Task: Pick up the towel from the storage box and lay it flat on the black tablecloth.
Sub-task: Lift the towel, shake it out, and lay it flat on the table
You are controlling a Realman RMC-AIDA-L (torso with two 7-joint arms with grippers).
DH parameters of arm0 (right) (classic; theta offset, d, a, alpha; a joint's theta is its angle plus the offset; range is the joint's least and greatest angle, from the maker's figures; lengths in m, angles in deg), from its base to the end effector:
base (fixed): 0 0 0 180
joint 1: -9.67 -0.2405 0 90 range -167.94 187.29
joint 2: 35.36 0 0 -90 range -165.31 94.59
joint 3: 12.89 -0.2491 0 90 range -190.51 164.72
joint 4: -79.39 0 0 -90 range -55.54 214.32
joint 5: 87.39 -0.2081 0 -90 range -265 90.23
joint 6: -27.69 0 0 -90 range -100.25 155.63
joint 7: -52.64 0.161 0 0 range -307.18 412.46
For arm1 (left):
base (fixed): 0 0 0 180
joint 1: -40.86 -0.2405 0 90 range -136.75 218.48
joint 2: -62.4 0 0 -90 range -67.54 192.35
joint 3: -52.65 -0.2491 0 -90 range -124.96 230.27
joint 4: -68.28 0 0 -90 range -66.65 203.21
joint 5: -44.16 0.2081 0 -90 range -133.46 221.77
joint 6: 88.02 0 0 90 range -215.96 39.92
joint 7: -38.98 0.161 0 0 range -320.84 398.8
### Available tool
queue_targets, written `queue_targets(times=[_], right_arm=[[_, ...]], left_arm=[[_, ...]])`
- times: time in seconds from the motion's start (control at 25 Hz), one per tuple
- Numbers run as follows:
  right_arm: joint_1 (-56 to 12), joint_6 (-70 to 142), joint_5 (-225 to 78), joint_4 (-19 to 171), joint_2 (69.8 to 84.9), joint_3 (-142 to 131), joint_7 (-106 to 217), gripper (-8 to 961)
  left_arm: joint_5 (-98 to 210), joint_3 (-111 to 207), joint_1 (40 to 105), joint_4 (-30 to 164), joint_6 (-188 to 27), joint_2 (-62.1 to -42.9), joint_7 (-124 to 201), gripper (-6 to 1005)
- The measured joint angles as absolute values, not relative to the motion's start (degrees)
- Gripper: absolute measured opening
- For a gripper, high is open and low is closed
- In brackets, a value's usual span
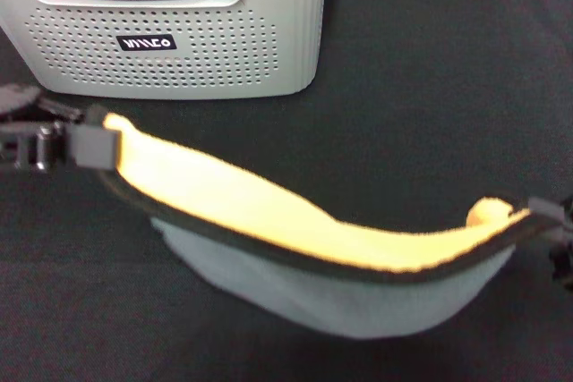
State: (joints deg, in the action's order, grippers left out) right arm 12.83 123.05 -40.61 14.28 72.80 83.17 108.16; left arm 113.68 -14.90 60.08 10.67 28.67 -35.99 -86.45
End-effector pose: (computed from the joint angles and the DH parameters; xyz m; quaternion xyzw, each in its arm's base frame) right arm 0.1870 0.1978 0.0360 -0.8655 -0.0368 0.4850 0.1197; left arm -0.1912 0.2598 0.1300 0.8895 0.3077 0.3009 0.1538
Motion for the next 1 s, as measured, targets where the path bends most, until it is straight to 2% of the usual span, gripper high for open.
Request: queue_targets(times=[0.24, 0.44, 0.6, 0.72, 0.88, 1.0], right_arm=[[13.3, 129.8, -34.0, 13.5, 74.60, 77.6, 113.7, 3], [14.0, 133.0, -33.2, 12.8, 74.83, 76.7, 116.6, 3], [14.3, 134.2, -32.4, 12.9, 75.22, 76.4, 118.0, 3], [14.1, 132.5, -29.2, 14.4, 76.95, 75.3, 118.0, 3], [12.0, 128.1, -24.7, 17.6, 79.37, 73.2, 117.4, 3], [9.7, 123.6, -24.3, 20.0, 79.52, 73.0, 116.7, 3]], left_arm=[[113.7, -18.8, 60.3, 10.7, 28.9, -35.16, -86.8, 43], [111.3, -25.4, 59.8, 10.5, 29.0, -32.76, -87.4, 43], [110.0, -28.1, 59.5, 10.4, 29.1, -32.11, -89.0, 43], [110.5, -26.9, 59.7, 13.6, 29.0, -31.93, -89.3, 43], [115.9, -21.7, 61.2, 19.4, 28.9, -32.86, -89.2, 44], [123.5, -15.9, 63.4, 22.9, 28.7, -34.73, -89.0, 44]])
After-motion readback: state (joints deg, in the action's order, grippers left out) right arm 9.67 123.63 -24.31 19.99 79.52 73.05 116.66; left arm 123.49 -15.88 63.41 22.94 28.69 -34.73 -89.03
